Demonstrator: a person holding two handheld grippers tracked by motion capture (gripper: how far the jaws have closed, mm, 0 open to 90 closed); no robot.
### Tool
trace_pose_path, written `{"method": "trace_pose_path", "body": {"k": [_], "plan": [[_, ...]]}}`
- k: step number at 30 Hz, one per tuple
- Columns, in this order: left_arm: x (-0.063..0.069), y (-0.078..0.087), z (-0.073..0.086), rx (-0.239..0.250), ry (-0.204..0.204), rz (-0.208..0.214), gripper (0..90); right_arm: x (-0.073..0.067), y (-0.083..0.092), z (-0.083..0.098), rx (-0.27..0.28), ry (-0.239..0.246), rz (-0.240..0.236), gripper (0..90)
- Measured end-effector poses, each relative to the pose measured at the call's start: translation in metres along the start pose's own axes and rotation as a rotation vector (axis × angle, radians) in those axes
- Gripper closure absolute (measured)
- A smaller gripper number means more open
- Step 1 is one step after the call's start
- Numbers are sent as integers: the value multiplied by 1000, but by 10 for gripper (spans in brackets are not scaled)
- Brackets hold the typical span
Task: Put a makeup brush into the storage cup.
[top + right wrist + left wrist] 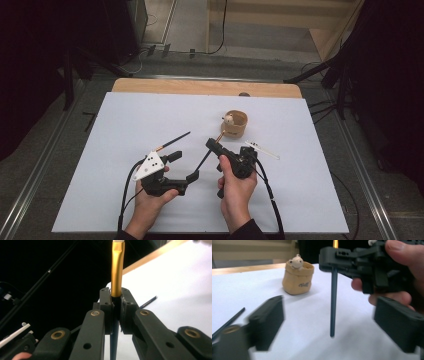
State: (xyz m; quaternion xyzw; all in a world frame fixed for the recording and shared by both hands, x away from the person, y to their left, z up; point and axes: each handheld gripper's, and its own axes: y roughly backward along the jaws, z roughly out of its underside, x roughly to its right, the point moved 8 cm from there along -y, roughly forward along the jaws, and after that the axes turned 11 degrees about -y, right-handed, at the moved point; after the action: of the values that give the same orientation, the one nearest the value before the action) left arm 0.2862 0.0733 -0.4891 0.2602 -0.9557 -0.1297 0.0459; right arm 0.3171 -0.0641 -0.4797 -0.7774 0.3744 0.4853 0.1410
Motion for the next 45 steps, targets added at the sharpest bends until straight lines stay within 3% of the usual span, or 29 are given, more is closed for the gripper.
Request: {"method": "trace_pose_path", "body": {"k": [3, 4, 5, 6, 7, 17, 22, 31, 36, 40, 45], "plan": [[-3, 7, 0, 10, -5, 18, 0, 2, 2, -3, 7, 49, 18, 842], [-4, 8, 1, 3, -8, 9, 0, 3, 3, -6, 17, 89, 30, 842], [-6, 9, 2, -5, -7, 3, 0, 3, 3, -6, 17, 89, 30, 842], [-7, 11, 2, -4, -3, -1, 0, 4, 4, -8, 29, 134, 38, 841], [-9, 13, 3, -8, -7, -11, 0, 4, 4, -8, 29, 134, 38, 841], [-26, 30, 11, -16, -8, -89, 0, -1, 9, -22, 67, 359, 77, 841], [-38, 43, 13, -4, -8, -161, 0, -2, 11, -29, 81, 416, 81, 841], [-61, 62, 20, -2, -23, -267, 0, 5, 17, -47, 105, 474, 109, 841], [-68, 72, 19, 9, -38, -299, 0, 7, 20, -58, 126, 520, 112, 840], [-72, 78, 21, 11, -28, -312, 0, 6, 22, -69, 143, 567, 113, 840], [-75, 81, 22, 13, -25, -325, 0, 10, 26, -83, 160, 588, 134, 840]]}}
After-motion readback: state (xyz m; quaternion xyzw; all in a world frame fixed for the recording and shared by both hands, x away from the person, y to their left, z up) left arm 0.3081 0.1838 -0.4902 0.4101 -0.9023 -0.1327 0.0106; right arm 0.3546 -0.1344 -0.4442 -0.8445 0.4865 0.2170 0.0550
